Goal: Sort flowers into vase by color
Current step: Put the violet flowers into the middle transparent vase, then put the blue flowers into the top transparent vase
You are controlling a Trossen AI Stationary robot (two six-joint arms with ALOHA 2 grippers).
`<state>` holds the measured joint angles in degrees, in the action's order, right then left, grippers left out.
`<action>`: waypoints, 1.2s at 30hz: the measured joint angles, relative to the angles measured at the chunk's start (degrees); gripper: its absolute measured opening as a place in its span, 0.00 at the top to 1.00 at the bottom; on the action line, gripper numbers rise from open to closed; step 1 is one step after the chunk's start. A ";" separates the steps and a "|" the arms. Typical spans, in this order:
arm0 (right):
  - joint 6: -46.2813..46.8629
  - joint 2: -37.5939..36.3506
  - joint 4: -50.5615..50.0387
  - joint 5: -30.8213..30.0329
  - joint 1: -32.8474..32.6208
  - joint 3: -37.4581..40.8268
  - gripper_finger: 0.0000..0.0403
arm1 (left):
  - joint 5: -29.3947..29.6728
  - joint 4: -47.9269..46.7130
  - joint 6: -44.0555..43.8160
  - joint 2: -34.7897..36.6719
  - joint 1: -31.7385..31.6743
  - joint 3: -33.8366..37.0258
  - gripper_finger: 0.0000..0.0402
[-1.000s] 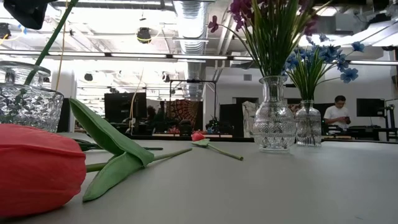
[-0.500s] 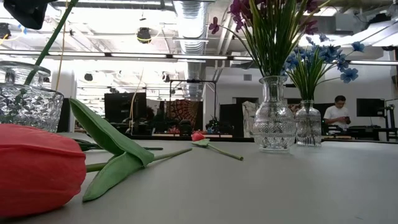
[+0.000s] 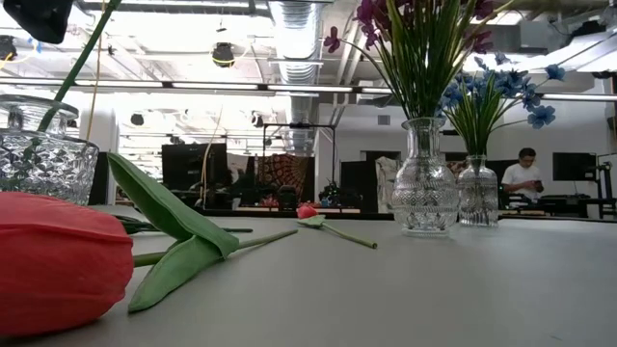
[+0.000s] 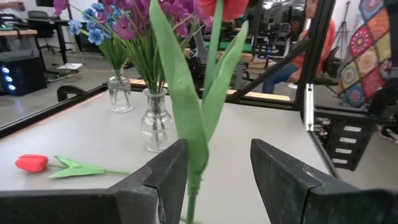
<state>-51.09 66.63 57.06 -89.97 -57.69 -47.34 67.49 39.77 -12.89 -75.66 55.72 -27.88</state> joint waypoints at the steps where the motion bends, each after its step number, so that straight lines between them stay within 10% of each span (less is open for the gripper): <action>1: 0.00 0.00 0.02 0.00 -0.41 -0.17 0.55 | -0.14 0.03 -0.14 0.22 0.20 0.00 0.59; 28: 15.40 0.15 -18.16 0.02 -2.56 -0.34 0.55 | 4.90 -21.58 -6.48 22.69 3.39 -0.02 0.69; 36: 19.22 0.15 -20.51 0.04 -2.56 -0.34 0.55 | -8.25 -45.18 -25.54 33.56 -9.45 -0.02 0.72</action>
<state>-31.87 66.78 36.54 -89.93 -60.25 -47.68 59.24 -5.41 -38.43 -42.10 46.27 -27.90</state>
